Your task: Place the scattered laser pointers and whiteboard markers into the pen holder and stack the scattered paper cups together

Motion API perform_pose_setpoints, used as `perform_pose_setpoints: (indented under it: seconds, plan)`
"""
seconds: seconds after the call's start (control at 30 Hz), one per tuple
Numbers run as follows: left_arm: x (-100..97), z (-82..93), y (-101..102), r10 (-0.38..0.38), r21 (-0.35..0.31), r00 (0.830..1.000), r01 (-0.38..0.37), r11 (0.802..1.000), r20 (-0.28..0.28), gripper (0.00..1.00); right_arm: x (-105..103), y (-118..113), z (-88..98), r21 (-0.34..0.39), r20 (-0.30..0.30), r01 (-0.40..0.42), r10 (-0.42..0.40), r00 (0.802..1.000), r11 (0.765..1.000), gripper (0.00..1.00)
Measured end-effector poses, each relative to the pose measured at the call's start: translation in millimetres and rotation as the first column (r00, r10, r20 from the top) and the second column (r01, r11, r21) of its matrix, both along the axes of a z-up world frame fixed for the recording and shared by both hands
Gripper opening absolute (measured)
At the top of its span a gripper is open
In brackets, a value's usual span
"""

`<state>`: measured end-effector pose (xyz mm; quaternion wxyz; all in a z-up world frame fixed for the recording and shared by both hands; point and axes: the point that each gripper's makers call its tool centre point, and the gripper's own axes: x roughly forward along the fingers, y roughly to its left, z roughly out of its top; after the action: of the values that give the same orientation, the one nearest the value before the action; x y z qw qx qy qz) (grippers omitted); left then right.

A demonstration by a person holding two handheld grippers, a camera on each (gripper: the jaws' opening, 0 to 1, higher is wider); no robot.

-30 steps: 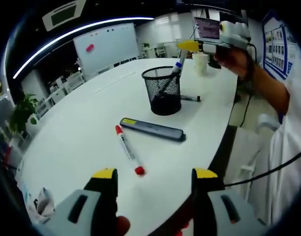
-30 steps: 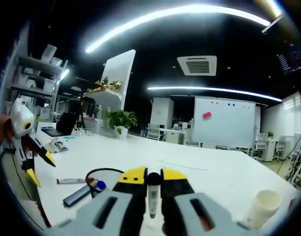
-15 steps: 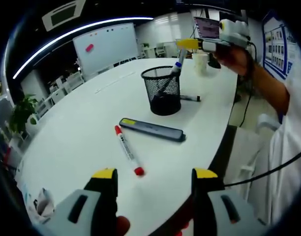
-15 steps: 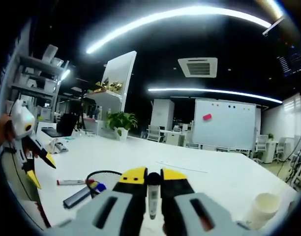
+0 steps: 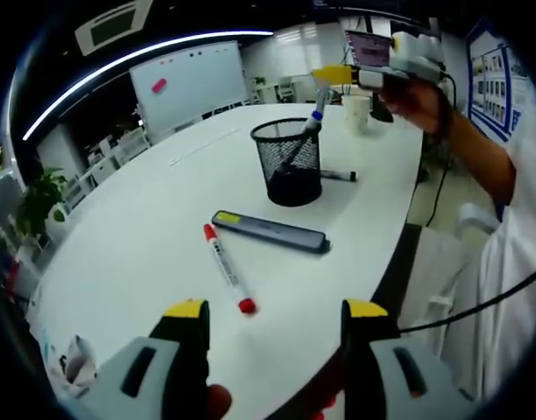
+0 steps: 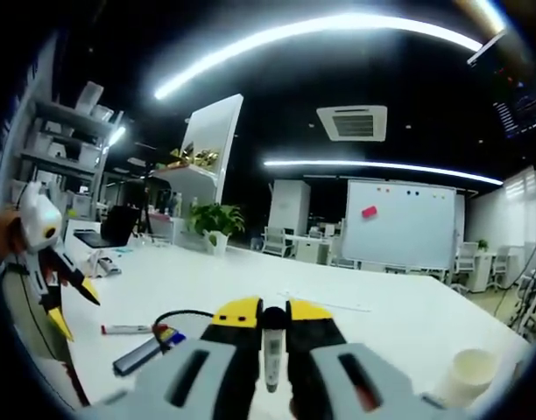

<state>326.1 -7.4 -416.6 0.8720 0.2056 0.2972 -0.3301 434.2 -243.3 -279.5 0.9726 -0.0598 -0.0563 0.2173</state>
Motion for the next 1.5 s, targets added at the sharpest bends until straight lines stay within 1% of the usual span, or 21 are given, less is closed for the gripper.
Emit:
perform_pose_setpoints:
  seconds: [0.13,0.23,0.37,0.57,0.83,1.03,1.2,1.5]
  plan:
    - [-0.3,3.8,1.5,0.008,-0.003,1.000,-0.008,1.000,0.006,0.61,-1.2,1.5,3.3,-0.004,0.007,-0.004,0.004,1.000,1.000,0.11]
    - [-1.3,3.8,0.9,0.005,0.001,1.000,-0.005,1.000,0.005,0.61,-0.4,0.7,4.3,-0.003,0.008,-0.001,0.001,1.000,1.000,0.11]
    - [-2.2,3.8,-0.8,0.002,-0.001,1.000,-0.002,1.000,0.003,0.61,-0.6,0.3,7.2,-0.020,0.021,0.008,-0.008,1.000,1.000,0.11]
    - [-2.6,4.3,-0.5,0.005,-0.003,1.000,-0.005,1.000,0.004,0.61,0.5,0.8,12.4,-0.018,0.031,0.008,-0.007,0.999,1.000,0.11]
    - [-2.8,4.1,-1.1,0.003,-0.004,1.000,-0.003,1.000,0.004,0.61,-0.6,6.5,23.6,-0.011,0.051,-0.006,0.006,0.999,1.000,0.11]
    - [-1.6,5.1,-0.2,0.007,-0.005,1.000,-0.007,1.000,0.008,0.61,-3.4,10.8,33.3,-0.023,0.076,-0.012,0.014,0.997,1.000,0.11]
    - [-2.4,4.5,-0.6,0.004,-0.005,1.000,-0.004,1.000,0.005,0.61,-5.1,13.5,38.2,-0.028,0.087,-0.016,0.018,0.996,0.999,0.11]
    - [0.8,7.9,-0.6,0.008,-0.009,1.000,-0.008,1.000,0.018,0.61,-5.6,20.9,46.8,-0.026,0.104,-0.033,0.035,0.994,0.999,0.11]
